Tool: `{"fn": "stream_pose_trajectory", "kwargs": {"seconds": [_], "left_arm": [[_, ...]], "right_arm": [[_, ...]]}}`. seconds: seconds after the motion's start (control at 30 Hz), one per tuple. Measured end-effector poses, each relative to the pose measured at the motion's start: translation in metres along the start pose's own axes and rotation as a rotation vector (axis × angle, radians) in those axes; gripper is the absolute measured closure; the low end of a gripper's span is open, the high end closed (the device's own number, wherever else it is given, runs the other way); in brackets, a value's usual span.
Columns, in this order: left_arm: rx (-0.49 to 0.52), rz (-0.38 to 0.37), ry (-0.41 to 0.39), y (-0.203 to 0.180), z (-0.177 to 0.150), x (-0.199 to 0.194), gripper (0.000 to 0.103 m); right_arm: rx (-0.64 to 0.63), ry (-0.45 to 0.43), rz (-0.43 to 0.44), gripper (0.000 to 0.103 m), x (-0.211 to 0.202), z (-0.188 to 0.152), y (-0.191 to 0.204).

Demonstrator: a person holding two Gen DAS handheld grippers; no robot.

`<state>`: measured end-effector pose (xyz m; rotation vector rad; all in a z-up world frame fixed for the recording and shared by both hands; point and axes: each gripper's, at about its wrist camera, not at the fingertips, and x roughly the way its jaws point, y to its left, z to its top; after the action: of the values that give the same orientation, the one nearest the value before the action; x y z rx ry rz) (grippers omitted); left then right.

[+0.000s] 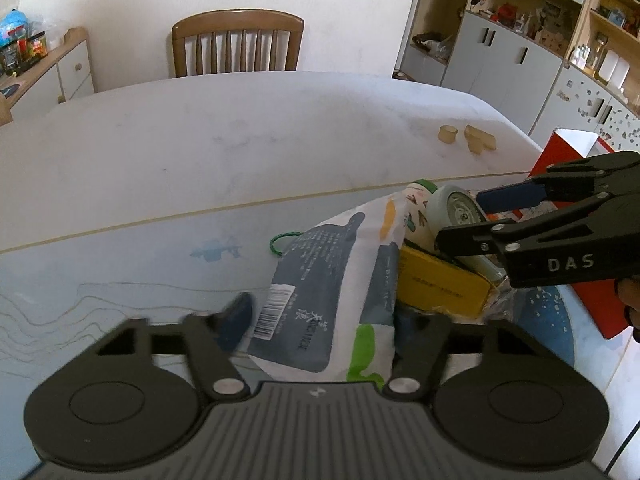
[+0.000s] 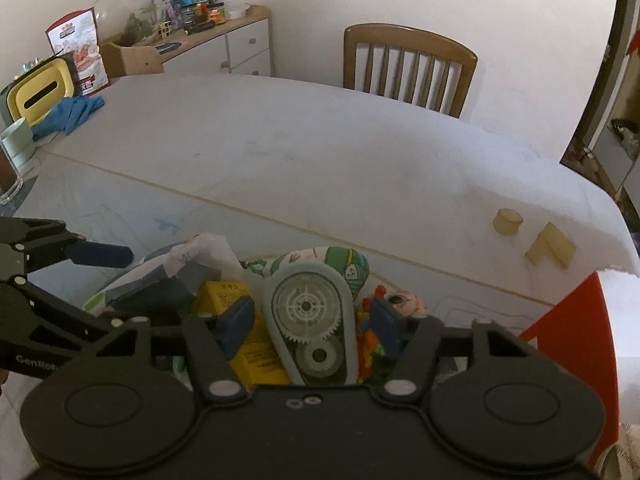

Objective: Organize objects
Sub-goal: 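Grasp the white printed plastic bag with left tool while right tool grasps the grey gear toy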

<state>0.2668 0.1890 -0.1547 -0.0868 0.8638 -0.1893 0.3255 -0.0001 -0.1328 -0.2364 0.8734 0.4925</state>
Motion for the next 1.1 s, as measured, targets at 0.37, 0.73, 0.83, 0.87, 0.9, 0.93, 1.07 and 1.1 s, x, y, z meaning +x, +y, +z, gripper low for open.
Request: {"fn": "stream_pose_trajectory", "kwargs": {"seconds": [0.37,0.73,0.83,0.87,0.9,0.93,1.07,1.1], "left_arm": [[-0.001,0.012,0.010,-0.003,0.001,-0.008,0.053],[-0.030,0.010,-0.013,-0.003,0.003,-0.033,0.058],[-0.038,0.009,-0.022,-0.004,0.003,-0.044,0.059],[-0.045,0.004,-0.027,-0.004,0.004,-0.048,0.059],[-0.051,0.002,-0.034,-0.004,0.005,-0.053,0.059],[-0.055,0.002,-0.039,-0.004,0.007,-0.057,0.059],[-0.064,-0.017,-0.058,-0.012,0.014,-0.074,0.059],[-0.059,-0.022,-0.063,-0.016,0.016,-0.079,0.059]], "right_arm": [[0.002,-0.029,-0.019,0.053,-0.011,-0.003,0.002],[0.097,-0.135,-0.036,0.053,-0.062,-0.007,-0.014],[0.126,-0.170,-0.037,0.053,-0.081,-0.009,-0.021],[0.139,-0.179,-0.032,0.053,-0.087,-0.010,-0.024],[0.149,-0.185,-0.030,0.053,-0.092,-0.011,-0.026],[0.159,-0.189,-0.029,0.053,-0.098,-0.011,-0.029],[0.190,-0.197,-0.031,0.053,-0.122,-0.013,-0.039],[0.194,-0.199,-0.032,0.053,-0.127,-0.014,-0.041]]}}
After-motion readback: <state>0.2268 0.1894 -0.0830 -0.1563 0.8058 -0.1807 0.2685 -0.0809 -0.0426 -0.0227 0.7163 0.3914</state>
